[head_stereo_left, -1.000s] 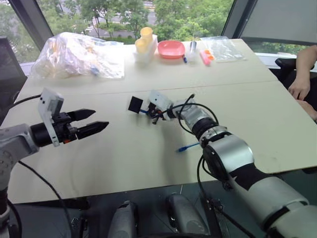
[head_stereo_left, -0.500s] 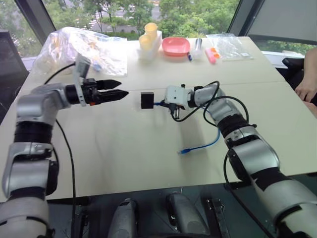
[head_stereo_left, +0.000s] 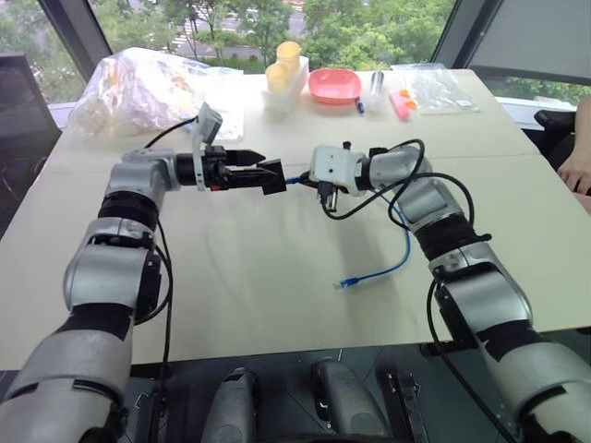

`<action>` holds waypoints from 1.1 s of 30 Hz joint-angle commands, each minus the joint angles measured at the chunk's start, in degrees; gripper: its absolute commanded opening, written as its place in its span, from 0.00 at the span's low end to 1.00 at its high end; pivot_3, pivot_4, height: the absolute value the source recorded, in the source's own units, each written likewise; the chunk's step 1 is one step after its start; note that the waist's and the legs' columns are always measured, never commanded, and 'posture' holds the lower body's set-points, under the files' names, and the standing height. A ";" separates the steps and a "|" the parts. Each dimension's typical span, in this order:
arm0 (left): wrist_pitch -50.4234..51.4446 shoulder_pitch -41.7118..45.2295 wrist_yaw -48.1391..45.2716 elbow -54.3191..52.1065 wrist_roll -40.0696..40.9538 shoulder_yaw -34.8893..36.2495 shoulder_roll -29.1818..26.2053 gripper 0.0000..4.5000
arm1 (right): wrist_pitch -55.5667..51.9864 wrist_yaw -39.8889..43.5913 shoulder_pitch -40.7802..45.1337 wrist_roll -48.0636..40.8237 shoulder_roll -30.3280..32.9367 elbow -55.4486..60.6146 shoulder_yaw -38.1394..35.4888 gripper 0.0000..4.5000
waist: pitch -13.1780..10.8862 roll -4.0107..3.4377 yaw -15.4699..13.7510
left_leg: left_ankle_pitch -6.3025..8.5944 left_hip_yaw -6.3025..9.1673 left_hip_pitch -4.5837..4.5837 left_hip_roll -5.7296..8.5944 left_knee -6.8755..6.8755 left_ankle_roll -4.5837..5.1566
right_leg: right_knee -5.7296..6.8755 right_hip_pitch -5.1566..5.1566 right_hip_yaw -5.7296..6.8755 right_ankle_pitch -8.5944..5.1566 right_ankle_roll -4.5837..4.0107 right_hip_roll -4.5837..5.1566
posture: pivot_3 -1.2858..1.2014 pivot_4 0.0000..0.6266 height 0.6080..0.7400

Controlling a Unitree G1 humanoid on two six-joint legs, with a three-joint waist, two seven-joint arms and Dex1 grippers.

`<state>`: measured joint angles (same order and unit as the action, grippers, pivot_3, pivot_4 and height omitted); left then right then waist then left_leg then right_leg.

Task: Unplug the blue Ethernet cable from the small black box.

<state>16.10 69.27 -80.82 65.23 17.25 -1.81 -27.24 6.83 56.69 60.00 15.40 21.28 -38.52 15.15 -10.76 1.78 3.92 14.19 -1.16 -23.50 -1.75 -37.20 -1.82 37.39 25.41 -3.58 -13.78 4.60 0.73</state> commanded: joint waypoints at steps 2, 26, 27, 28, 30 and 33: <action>-1.84 2.60 3.80 1.99 0.18 4.72 0.16 1.00 | -0.47 -1.07 0.53 -1.61 0.71 3.42 -0.87 0.01 | 0.00 0.00 -0.01 | 0.00 0.00 0.00 0.00 0.00 0.00 | 0.00 0.00 0.00 0.00 0.00 0.00 | 0.52 0.24 0.96; -0.35 -0.33 3.02 0.39 -2.30 8.22 4.34 0.50 | -3.48 -2.13 -0.33 -3.58 1.10 6.73 -0.93 0.00 | 0.00 0.00 0.04 | 0.00 0.02 0.01 0.00 -0.01 0.00 | 0.05 0.00 0.01 0.01 0.01 0.00 | 0.52 0.24 0.96; -0.57 -0.34 3.22 0.49 -2.46 8.23 4.53 0.38 | -3.68 -2.13 -0.39 -3.64 1.12 7.07 -0.95 0.00 | 0.00 0.00 0.01 | 0.00 0.02 0.01 0.00 -0.01 0.00 | 0.06 0.00 0.01 0.00 0.01 0.00 | 0.52 0.24 0.96; -0.84 -0.33 3.49 0.58 -2.61 8.31 4.73 0.26 | -3.93 -2.14 -0.49 -3.71 1.14 7.49 -0.98 0.00 | 0.00 0.00 0.00 | 0.00 0.02 0.01 0.00 -0.01 0.00 | 0.06 0.00 0.01 0.00 0.01 0.00 | 0.52 0.24 0.96; -1.60 -0.43 3.77 0.70 -3.31 7.99 4.99 0.11 | -4.50 -2.13 -0.67 -3.97 1.07 8.35 -1.09 0.00 | 0.00 0.00 -0.02 | 0.00 0.02 0.01 0.00 -0.02 0.00 | 0.05 0.00 0.01 0.01 0.01 0.00 | 0.52 0.24 0.96; -1.98 -0.41 3.94 0.96 -3.79 8.08 5.18 0.11 | -5.27 -2.08 -0.90 -4.31 1.05 9.43 -1.11 0.00 | 0.00 0.00 -0.02 | 0.00 0.02 0.01 0.00 -0.02 0.00 | 0.06 0.00 0.01 0.01 0.01 0.01 | 0.52 0.24 0.96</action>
<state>14.86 68.25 -76.98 67.23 13.96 6.36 -22.30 1.47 55.05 58.33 12.72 21.99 -32.61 15.18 -10.75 1.78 3.91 14.19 -1.15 -23.49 -1.75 -37.22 -1.83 37.45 25.41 -3.57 -13.78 4.61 0.74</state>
